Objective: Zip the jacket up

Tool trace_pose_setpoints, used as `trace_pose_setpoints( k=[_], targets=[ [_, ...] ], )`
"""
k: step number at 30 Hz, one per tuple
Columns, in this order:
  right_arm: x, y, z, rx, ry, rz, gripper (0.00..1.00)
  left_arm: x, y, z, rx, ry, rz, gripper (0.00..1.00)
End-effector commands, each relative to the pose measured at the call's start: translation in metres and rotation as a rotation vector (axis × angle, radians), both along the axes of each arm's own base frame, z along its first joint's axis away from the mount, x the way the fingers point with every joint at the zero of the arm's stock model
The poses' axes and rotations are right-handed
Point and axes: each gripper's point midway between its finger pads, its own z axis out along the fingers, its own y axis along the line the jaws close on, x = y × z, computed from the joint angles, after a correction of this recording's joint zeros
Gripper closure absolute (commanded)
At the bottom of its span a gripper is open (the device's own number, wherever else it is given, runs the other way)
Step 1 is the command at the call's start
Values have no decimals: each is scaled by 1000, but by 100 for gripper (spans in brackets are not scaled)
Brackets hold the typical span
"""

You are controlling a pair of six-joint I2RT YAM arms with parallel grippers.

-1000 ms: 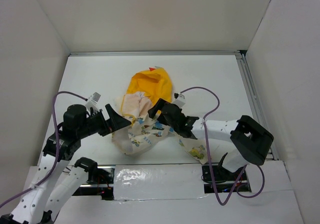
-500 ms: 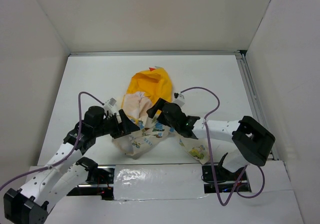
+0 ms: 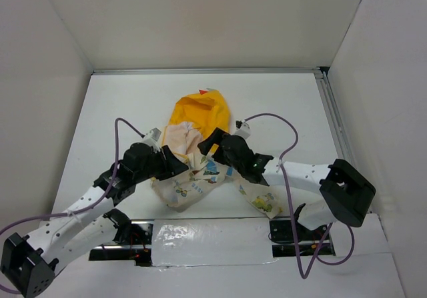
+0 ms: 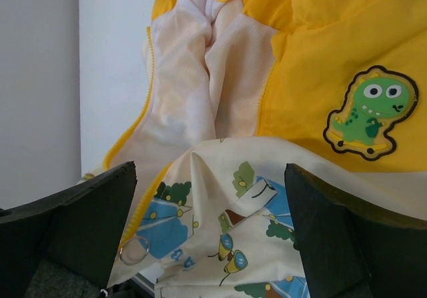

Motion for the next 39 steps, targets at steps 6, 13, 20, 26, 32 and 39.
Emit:
trace_pose_setpoints(
  k=[6, 13, 20, 26, 32, 39],
  targets=[
    [-13, 25, 34, 5, -207, 311, 2, 27, -1, 15, 53, -68, 100, 79],
    [-47, 28, 38, -33, -358, 824, 4, 34, 7, 29, 85, -164, 112, 100],
    [-83, 42, 58, -20, -507, 1129, 11, 29, 5, 40, 96, -232, 29, 100],
    [-70, 56, 57, -176, -525, 1006, 12, 20, 0, 43, 86, -216, -30, 100],
    [-54, 60, 51, -274, -536, 981, 13, 14, -6, 47, 69, -234, -83, 100],
    [-57, 70, 54, -273, -600, 1078, 16, 7, -10, 57, 51, -286, -141, 100]
  ],
)
